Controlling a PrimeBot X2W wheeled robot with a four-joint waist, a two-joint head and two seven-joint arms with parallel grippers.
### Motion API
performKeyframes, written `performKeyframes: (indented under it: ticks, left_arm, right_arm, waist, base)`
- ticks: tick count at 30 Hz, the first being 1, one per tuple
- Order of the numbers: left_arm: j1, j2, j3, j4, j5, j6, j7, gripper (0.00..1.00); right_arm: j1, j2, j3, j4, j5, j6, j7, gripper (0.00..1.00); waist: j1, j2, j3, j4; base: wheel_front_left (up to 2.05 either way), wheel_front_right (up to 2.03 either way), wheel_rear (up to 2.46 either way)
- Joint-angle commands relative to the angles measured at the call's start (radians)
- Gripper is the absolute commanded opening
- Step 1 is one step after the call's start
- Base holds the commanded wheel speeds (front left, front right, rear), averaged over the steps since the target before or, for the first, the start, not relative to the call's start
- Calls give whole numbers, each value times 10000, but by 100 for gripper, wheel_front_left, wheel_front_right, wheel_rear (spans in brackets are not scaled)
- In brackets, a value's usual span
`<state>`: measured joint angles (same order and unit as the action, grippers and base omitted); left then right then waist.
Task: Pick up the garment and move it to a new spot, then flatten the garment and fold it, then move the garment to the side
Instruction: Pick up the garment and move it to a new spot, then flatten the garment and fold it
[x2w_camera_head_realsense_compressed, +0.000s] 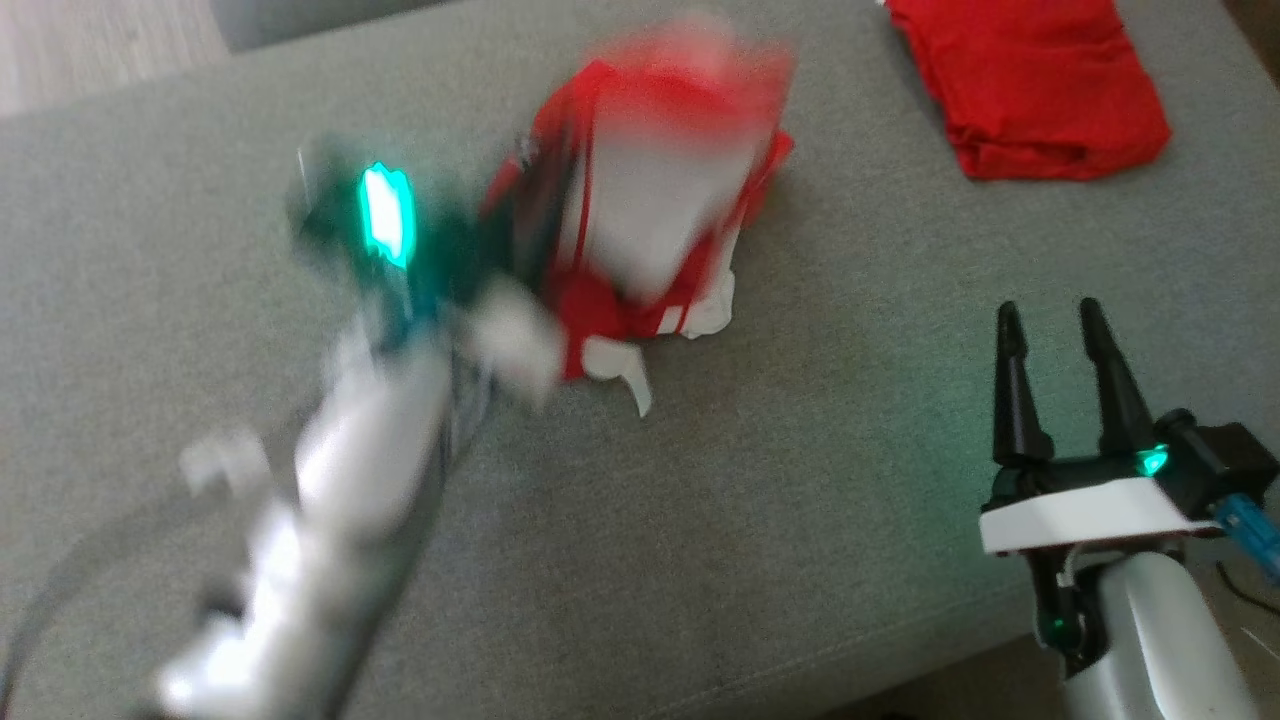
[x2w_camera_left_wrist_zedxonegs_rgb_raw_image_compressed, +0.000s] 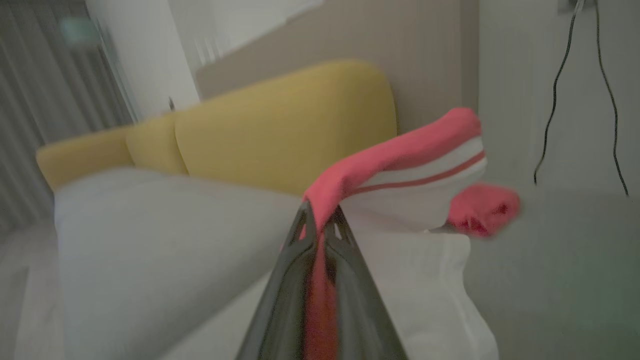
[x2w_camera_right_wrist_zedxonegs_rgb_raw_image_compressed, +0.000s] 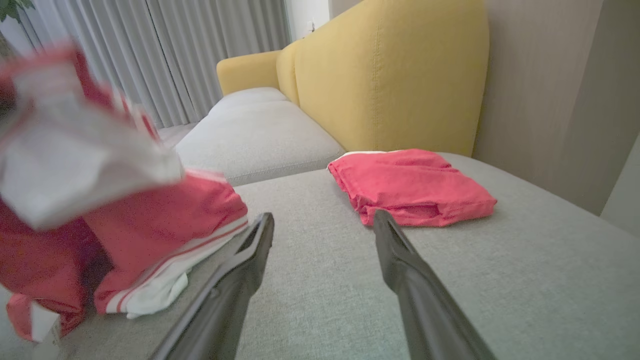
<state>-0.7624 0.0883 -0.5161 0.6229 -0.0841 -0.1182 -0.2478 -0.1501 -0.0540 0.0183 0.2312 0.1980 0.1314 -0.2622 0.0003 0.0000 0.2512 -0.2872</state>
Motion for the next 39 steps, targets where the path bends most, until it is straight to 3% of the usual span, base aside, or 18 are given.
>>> performKeyframes:
  ticks: [1,3,4,5,6,7,14,18,25,39]
  left_arm:
    - [57,303,265,-205,-39,139,-90,0]
    - [1060,217,218,28,-233,247,-121,0]
    - [1475,177,194,55,-293,300,-128,6]
    - [1862,115,231,-11,-400,372,-131,30]
    - [2229,64,314,-122,-514,471,-133,73]
    - [2581,20,412,-298,-584,625,-134,100]
    - [4874,-157,1431,-2344,-717,1710,-137,100]
    - [5931,-236,2207,-3678,-758,2076,-138,100]
    - [7466,-334,3060,-5231,-545,2281,-138,100]
    - [8268,-362,3784,-4643,-170,1916,-139,100]
  right_arm:
    - [-151,31,302,-323,90,-7,4,100]
    - [-140,33,351,-291,150,-7,4,100]
    - [-118,34,329,-276,144,-7,4,100]
    - [-86,34,273,-258,124,-7,4,100]
    - [-46,34,249,-228,86,-7,4,100]
    - [12,35,203,-196,23,-7,4,100]
    - [785,-15,-259,-66,-254,-7,4,100]
    - [1340,-73,-263,23,-276,-7,4,100]
    - [1991,-75,-82,-89,-290,-7,4,100]
    - [2271,-166,442,-413,-367,-7,4,100]
  waist:
    - [-3,0,182,7]
    - [-3,0,228,138]
    - [-3,0,222,256]
    - [-3,0,172,418]
    - [-3,0,96,549]
    - [-3,0,-33,723]
    - [-3,0,-1206,2213]
    - [-3,0,-2008,2943]
    - [-3,0,-2815,3543]
    - [-3,0,-3232,3605]
  base:
    - [0,0,0]
    - [0,0,0]
    - [0,0,0]
    - [0,0,0]
    - [0,0,0]
    - [0,0,0]
    - [0,0,0]
    - [0,0,0]
    - [0,0,0]
    - [0,0,0]
